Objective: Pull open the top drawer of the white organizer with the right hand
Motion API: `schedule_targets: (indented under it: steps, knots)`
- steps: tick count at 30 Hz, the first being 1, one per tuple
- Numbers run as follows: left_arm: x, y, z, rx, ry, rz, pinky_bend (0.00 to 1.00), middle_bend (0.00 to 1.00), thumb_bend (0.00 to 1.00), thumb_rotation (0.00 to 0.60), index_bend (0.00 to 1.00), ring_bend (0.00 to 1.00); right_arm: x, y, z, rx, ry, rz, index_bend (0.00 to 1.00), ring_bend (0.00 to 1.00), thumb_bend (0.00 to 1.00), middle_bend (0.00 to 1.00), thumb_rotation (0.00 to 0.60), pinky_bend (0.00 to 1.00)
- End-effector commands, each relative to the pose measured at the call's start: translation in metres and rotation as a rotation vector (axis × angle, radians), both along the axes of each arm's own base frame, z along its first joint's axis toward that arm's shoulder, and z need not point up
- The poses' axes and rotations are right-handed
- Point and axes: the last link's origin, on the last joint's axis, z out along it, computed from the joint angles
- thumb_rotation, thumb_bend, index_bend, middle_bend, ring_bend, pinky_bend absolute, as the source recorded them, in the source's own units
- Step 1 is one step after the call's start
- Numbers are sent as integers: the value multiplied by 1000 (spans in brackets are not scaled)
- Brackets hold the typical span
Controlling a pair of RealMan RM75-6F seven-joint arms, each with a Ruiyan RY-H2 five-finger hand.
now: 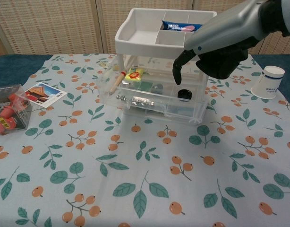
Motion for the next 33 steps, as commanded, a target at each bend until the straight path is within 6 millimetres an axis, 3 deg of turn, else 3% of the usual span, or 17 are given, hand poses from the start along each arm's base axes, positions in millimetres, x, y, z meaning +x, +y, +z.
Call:
schedule_targets:
  steps: [1, 33]
  knots:
    - [0, 0, 0, 0, 0, 0, 82, 19, 230, 600, 129, 9, 0, 0, 1, 7, 19, 8, 228, 1000, 1000, 1000, 600, 1000]
    - [-1, -1, 0, 1, 1, 9, 82, 19, 230, 600, 129, 9, 11, -4, -18, 27, 140, 41, 277, 1000, 1000, 1000, 600, 1000]
